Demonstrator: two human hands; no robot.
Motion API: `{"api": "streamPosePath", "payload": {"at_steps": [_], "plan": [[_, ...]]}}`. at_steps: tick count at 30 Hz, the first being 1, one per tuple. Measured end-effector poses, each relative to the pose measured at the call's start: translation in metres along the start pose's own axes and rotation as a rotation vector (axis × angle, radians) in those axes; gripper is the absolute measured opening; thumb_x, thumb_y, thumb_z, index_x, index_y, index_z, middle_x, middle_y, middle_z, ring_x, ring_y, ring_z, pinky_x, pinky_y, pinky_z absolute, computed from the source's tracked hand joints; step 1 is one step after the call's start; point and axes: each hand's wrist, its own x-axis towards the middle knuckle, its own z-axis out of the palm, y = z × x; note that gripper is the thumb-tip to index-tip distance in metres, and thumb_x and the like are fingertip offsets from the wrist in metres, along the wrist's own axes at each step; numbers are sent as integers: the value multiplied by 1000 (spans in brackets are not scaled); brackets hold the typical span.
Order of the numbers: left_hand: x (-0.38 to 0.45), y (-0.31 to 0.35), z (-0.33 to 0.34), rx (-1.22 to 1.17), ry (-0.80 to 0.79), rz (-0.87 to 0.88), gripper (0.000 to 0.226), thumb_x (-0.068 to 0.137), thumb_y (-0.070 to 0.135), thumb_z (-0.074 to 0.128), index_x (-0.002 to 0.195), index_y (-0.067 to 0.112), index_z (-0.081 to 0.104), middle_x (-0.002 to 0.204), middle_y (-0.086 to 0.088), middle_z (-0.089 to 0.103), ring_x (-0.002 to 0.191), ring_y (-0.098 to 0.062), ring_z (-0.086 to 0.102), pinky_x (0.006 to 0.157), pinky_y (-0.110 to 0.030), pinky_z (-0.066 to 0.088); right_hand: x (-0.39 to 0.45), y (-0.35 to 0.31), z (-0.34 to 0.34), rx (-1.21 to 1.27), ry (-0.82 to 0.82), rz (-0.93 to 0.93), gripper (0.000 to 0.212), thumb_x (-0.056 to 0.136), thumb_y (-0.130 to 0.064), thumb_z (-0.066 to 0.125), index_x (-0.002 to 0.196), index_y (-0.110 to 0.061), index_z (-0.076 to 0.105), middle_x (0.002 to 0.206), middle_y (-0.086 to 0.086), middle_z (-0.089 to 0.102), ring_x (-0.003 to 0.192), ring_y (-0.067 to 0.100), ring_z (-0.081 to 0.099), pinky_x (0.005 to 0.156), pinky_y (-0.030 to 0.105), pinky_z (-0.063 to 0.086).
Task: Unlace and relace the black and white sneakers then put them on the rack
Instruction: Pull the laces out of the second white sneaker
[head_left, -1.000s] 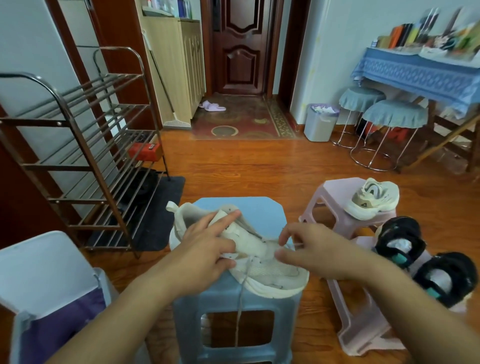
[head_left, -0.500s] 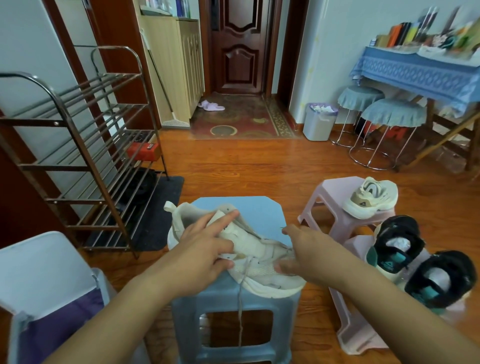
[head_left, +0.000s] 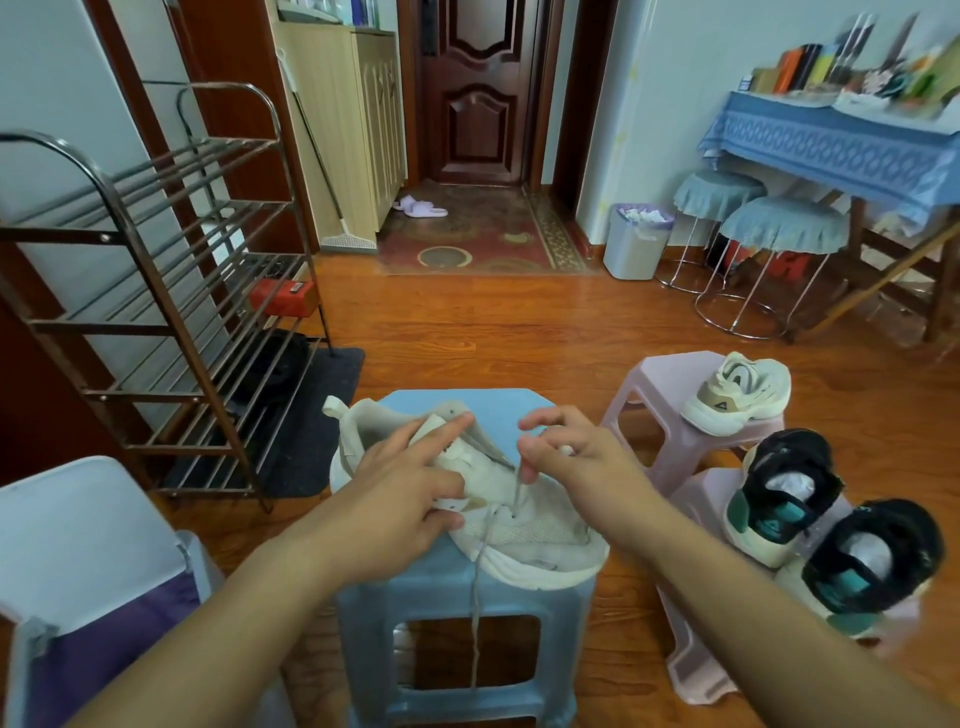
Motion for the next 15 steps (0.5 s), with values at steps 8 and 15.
{"api": "streamPosePath", "payload": {"at_steps": [8,15], "plan": [[9,3,1,49,-61,-93,21,101,45,55,81,37,54,167,22,-14,155,-20,-5,118,-50,25,11,29,-42,784,305,336,24,102,-22,53,79,-14,57,65,0,46,62,17,47,71,36,43],[11,5,0,44,-78,-108,12,101,44,56,93,38,63,167,20,-15,154,-26,2,119,-50,23,8,27,-97,-309,579,337,23,98,-32,55,89,-11,56,77,6,57,73,27,58,65,40,50]]}}
